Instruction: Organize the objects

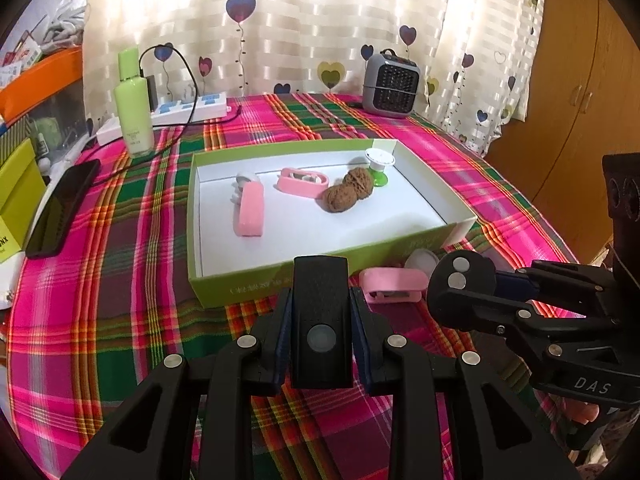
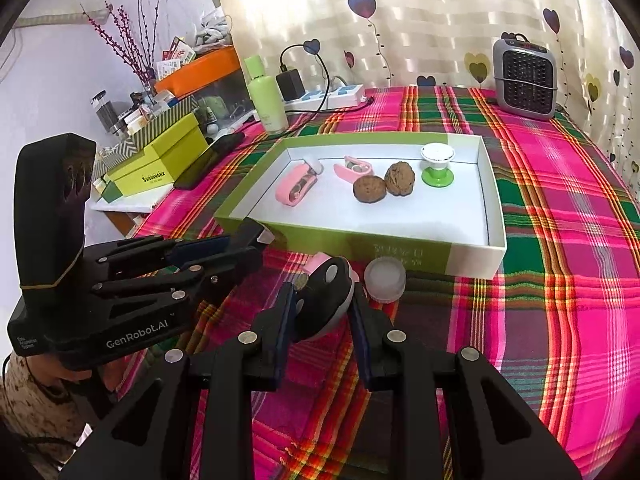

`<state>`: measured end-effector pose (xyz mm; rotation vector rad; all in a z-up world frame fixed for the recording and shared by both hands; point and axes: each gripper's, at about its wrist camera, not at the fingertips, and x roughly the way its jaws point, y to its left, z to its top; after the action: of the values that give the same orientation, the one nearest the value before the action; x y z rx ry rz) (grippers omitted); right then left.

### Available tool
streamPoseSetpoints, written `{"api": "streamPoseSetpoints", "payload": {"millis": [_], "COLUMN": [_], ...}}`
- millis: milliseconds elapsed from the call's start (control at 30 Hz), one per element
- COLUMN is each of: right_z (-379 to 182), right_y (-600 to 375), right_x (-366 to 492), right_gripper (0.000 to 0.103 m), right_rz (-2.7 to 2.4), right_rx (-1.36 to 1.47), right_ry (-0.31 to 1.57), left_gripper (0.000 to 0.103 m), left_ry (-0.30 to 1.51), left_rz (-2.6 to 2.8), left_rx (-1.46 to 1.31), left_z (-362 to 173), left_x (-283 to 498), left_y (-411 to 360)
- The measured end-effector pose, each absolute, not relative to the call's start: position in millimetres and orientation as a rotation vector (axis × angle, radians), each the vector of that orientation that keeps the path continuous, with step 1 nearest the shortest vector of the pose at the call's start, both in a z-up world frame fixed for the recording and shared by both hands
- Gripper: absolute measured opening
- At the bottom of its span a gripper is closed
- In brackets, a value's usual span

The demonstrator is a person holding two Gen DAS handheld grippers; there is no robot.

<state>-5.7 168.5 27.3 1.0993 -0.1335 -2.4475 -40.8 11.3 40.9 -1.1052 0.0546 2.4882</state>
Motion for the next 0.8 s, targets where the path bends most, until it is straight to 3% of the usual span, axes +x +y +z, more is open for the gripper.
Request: {"api": "streamPoseSetpoints", "payload": {"millis": [800], "right_z": [43], "right_y": [187], "right_x": [-52], "right_gripper": [0.028], "right_rz": [-2.498], "right_rx": [1.066], "right_ry": [-0.166], "left_gripper": [0.026], "left_ry": [-0.006], "left_rz": [2.487], "left_rx": [-1.053], "left_z": [58], "left_x": [-82], "left_y": [18]}}
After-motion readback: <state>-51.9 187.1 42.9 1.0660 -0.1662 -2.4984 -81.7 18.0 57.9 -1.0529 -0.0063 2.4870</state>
